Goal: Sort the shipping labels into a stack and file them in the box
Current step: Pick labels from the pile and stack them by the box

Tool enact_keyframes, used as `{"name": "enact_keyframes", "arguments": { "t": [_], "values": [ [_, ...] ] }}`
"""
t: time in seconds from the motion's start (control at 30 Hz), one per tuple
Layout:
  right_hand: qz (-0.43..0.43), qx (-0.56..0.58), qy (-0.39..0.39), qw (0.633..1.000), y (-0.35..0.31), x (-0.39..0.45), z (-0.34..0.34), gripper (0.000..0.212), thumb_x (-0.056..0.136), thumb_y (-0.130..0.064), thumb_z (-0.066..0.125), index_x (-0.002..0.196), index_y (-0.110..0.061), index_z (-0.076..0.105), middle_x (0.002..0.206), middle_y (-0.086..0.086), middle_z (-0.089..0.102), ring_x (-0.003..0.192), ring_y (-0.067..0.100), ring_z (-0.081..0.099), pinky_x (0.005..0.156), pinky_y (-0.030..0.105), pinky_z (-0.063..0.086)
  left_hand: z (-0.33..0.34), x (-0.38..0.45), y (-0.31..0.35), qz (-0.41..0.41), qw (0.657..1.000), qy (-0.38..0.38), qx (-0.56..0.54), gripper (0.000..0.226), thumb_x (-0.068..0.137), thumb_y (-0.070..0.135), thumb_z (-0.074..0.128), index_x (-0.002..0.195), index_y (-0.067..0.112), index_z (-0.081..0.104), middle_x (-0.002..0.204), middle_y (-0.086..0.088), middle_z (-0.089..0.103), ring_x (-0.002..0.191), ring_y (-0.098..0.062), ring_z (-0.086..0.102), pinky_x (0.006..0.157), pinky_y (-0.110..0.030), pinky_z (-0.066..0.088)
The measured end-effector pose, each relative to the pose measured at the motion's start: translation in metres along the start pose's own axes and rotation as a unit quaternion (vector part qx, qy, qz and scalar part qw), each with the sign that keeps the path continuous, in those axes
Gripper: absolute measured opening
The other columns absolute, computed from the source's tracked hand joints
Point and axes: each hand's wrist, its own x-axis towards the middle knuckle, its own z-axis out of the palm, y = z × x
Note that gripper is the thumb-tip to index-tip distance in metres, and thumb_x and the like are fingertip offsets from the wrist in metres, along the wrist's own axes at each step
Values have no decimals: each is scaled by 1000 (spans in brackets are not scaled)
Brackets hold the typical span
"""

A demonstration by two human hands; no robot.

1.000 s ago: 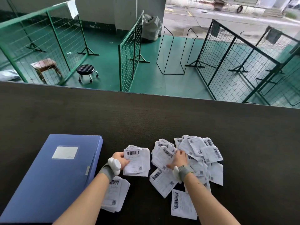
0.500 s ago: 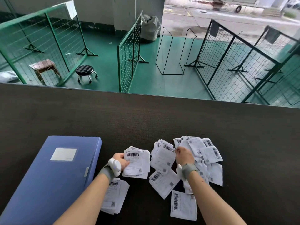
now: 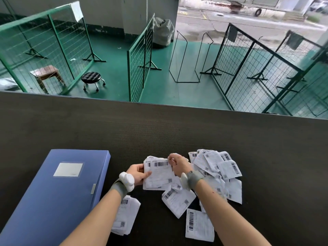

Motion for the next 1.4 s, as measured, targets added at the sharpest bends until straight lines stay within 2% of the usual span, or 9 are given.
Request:
{"name": "enact_keyframes", "arguments": {
  "t": [0.2,0.3,0.4,0.7,0.87,1.03,1.13,1.23,1.4],
  "values": [
    [39,44,22,998,1,-4,23,17,97,-31,55,106,-17,58,89,0,65,79,15,64,78,37,58,-5,0,-1,-4,998,38,57,34,84,1,63,118,6,59,116,-13,66,110,-30,63,94,-49,52],
    [159,-62,42,984,34,-8,24,64,84,-40,70,134,-12,43,130,9,49,119,22,49,106,39,44,-17,2,-9,-20,994,84,68,35,84,-1,63,119,2,59,116,-16,66,107,-31,64,90,-44,54],
    [233,-119,1,965,56,-15,17,101,66,-39,84,142,-7,27,141,14,31,134,31,31,112,42,36,-24,0,-16,-41,992,102,57,36,84,-4,62,120,0,58,117,-19,65,107,-33,64,85,-42,55],
    [160,-70,28,984,62,0,-11,2,89,-9,59,91,-10,58,99,8,59,93,24,58,77,26,47,-20,6,-12,-43,993,95,52,35,84,-7,60,118,-1,58,117,-19,65,108,-33,63,86,-42,55],
    [106,-77,79,988,51,3,-26,22,100,-16,38,91,-13,58,97,9,64,88,25,56,74,31,42,-19,10,-9,-52,993,93,59,39,83,-5,62,122,0,57,120,-18,64,111,-33,62,93,-47,53],
    [79,18,134,988,56,1,-43,27,96,-20,53,70,-15,59,72,2,61,71,22,57,63,30,42,-16,9,-9,-50,992,103,56,39,84,-5,62,122,0,57,120,-19,64,110,-34,62,92,-47,53],
    [78,193,4,978,47,-3,-49,13,90,-22,67,85,-12,72,82,11,73,68,16,64,64,31,52,-15,6,-6,-43,995,71,50,43,84,0,63,125,5,54,121,-16,64,111,-32,62,93,-48,52],
    [59,143,-122,980,32,-6,-42,19,85,-21,73,94,-5,73,92,9,75,76,14,67,72,27,56,-7,3,-2,-22,1000,11,13,43,83,3,65,125,7,55,119,-15,65,110,-31,63,92,-50,53],
    [33,83,-147,985,4,-9,-11,19,85,-19,74,100,-7,71,77,-10,68,63,-5,64,58,10,51,4,-7,4,9,999,-45,-21,35,84,0,64,118,3,58,115,-19,67,105,-30,66,74,-36,60]
  ]
}}
